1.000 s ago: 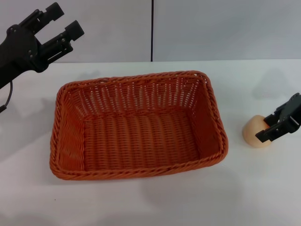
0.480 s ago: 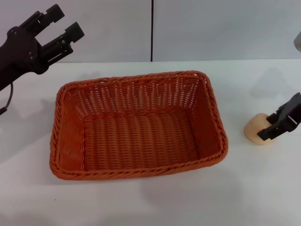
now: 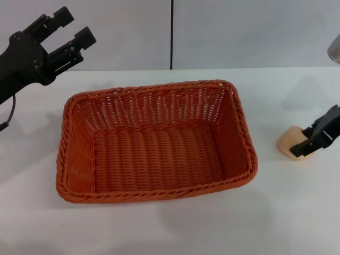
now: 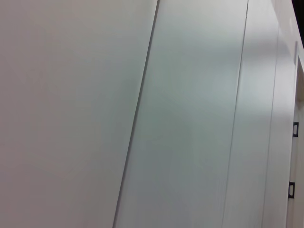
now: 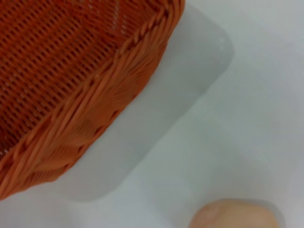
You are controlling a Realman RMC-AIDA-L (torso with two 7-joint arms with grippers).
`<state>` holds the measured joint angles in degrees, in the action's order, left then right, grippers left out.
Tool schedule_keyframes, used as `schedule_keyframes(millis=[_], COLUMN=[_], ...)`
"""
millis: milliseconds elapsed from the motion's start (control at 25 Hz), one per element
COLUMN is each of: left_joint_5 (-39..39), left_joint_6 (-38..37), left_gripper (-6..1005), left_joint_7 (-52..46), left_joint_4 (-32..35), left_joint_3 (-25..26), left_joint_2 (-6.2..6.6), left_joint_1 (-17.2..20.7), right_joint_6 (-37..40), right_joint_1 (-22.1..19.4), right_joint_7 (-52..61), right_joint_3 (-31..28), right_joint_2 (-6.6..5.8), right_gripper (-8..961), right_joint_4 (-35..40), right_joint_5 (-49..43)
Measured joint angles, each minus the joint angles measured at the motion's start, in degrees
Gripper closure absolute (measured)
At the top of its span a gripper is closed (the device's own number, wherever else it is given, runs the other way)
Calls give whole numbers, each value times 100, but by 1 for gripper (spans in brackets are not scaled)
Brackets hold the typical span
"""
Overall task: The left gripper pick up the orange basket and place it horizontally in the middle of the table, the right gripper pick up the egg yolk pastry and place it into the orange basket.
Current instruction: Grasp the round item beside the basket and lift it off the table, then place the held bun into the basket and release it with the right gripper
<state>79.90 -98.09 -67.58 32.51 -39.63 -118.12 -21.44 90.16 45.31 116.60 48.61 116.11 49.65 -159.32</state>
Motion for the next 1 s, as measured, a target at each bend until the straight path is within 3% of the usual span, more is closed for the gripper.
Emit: schedule_keyframes(millis=[320, 520, 640, 800, 920, 1000], left_joint_5=[15, 17, 17, 17, 17, 17], left_joint_6=[-10, -53, -62, -83, -100, -108], left_gripper=[197, 197, 197, 197, 197, 197], left_joint_7=[0, 0, 0, 0, 0, 0], left_joint_4=[-42, -43, -44, -44, -44, -44], left_joint_3=[-1, -1, -1, -1, -1, -1], left_joint_2=[0, 5, 6, 10, 16, 16], left_joint_1=[-4, 1, 2, 12, 32, 40], right_joint_6=[-227, -228, -184, 67, 372, 405], right_joint_1=[-46, -81, -97, -326, -819, -944], right_joint_7=[6, -11, -17, -19, 15, 15], right_joint_3=[-1, -42, -114, -289, -735, -853], right_joint_2=[-1, 21, 25, -15, -28, -15], right_gripper=[370, 595, 630, 677, 701, 717], right_joint_4=[31, 60, 99, 520, 1377, 1555], right_joint_5=[-2, 62, 171, 914, 2178, 2515])
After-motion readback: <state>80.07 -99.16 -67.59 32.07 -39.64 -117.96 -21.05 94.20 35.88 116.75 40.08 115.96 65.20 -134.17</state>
